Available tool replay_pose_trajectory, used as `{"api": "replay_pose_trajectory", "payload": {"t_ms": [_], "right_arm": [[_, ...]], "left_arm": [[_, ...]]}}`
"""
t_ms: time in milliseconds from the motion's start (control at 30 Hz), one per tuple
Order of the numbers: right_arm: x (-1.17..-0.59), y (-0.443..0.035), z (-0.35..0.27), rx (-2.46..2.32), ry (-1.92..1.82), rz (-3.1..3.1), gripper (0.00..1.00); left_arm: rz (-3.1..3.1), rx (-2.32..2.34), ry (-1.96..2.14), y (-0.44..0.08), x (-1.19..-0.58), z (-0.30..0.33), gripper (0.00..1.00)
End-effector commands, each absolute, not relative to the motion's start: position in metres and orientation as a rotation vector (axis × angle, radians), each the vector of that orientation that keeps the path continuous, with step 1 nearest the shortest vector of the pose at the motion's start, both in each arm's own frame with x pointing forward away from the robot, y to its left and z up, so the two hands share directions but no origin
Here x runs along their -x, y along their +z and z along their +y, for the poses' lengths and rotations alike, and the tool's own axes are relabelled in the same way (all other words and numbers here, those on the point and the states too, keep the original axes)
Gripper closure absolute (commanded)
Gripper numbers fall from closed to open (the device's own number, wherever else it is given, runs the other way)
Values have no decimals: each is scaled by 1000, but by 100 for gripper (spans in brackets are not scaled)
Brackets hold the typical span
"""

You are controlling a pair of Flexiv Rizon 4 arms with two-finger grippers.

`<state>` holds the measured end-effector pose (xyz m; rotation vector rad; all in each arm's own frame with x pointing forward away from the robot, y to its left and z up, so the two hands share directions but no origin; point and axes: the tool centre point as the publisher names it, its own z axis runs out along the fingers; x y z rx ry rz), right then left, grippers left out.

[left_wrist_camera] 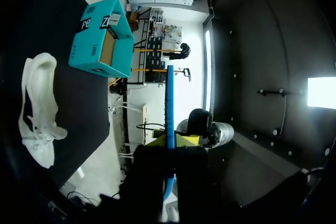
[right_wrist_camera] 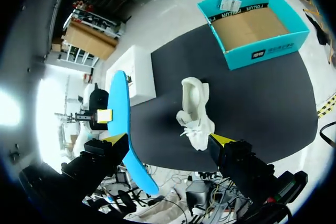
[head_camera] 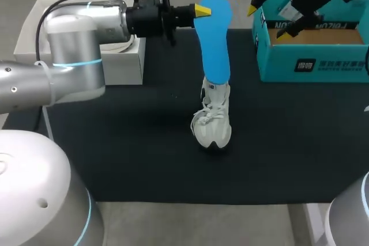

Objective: Take the shoe out of the shoebox, open the shoe tongue, remove and reinsert the insole, then place the shoe into the shoebox

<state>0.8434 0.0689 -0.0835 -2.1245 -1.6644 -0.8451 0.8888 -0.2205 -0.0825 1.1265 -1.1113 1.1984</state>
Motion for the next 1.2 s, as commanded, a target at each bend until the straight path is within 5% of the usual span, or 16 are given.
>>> {"api": "replay_pose_trajectory", "payload": {"t_ms": [33,1200], "right_arm": [[-846,-91,67,1426,-1402,-1199,0],[-875,-83,72,1249,-1461,-1258,0]], "left_arm": [[-1120,-1130,1190,-81,-889,-218,100],[-1114,-1167,1136,-108,-887,-224,100]]}}
